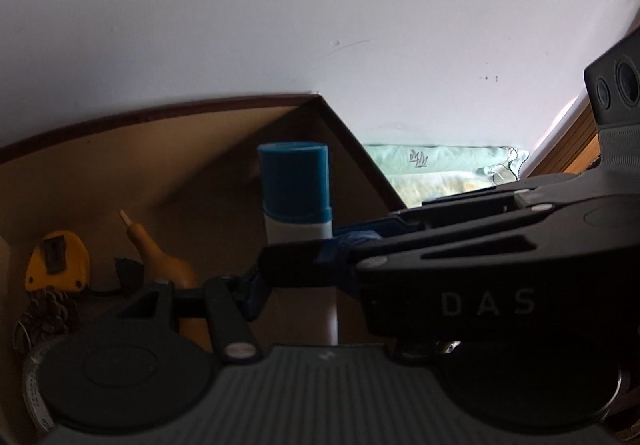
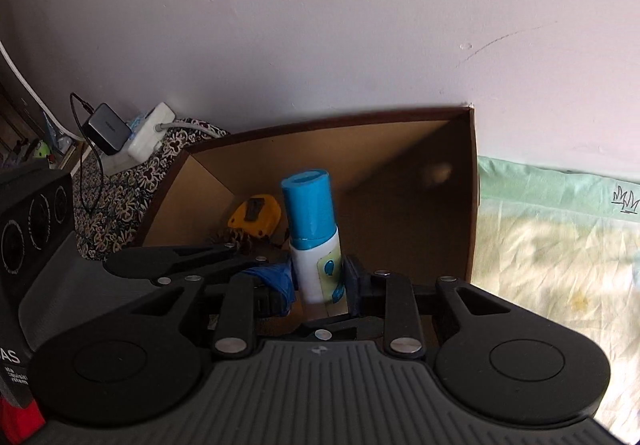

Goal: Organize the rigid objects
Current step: 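Lower the bottle into the brown box and open the left gripper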

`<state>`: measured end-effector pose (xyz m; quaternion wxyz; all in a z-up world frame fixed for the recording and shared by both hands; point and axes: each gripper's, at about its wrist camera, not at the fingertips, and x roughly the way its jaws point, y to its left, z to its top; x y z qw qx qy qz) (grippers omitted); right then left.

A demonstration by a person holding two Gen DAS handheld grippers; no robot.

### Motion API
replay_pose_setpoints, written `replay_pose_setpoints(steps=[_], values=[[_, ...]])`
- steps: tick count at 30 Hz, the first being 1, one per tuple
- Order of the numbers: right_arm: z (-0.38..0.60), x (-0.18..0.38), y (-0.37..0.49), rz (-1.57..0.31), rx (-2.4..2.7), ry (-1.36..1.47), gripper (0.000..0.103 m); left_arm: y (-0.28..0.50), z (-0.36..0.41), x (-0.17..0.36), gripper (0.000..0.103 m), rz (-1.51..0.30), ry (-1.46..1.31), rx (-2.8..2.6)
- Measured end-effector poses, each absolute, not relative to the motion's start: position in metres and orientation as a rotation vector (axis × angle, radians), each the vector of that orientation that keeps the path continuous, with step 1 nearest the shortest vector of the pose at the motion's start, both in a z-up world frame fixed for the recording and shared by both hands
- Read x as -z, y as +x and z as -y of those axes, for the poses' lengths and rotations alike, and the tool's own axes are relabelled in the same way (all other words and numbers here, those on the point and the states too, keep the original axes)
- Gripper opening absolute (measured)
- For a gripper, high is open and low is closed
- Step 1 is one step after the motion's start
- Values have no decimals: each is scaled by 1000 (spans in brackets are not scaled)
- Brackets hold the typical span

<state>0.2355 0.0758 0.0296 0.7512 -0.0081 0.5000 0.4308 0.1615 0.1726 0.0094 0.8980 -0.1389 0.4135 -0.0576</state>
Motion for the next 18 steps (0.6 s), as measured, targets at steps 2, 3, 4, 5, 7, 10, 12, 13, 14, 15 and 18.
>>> replay_pose_setpoints(steps=[2, 3, 4, 5, 7, 10, 12, 13, 14, 15, 18], values=[[-87, -21, 243, -1161, -934, -55, 10, 167, -175, -2, 45, -907, -303, 103], [-94, -17, 246, -1194, -930, -69, 9, 167, -178, 3, 45, -935, -305, 88], [-99, -12, 250, -1234, -921, -80, 9, 169, -178, 6, 45, -955, -305, 76], [-104, -7, 253, -1262, -913, -87, 9, 172, -180, 9, 45, -979, -305, 59], [-114, 2, 257, -1297, -901, -102, 8, 180, -184, 15, 45, -1019, -308, 40], [-127, 9, 261, -1314, -869, -131, 8, 186, -188, 19, 43, -1049, -302, 7], [-136, 16, 263, -1334, -854, -136, 10, 189, -196, 21, 43, -1059, -284, -27], [-139, 20, 265, -1345, -843, -137, 9, 188, -198, 23, 43, -1064, -290, -31], [-140, 22, 265, -1350, -837, -138, 10, 188, -202, 25, 43, -1074, -302, -33], [-142, 24, 266, -1360, -837, -133, 10, 187, -204, 26, 44, -1078, -304, -38], [-144, 33, 267, -1402, -850, -98, 10, 181, -209, 26, 51, -1071, -278, -67]])
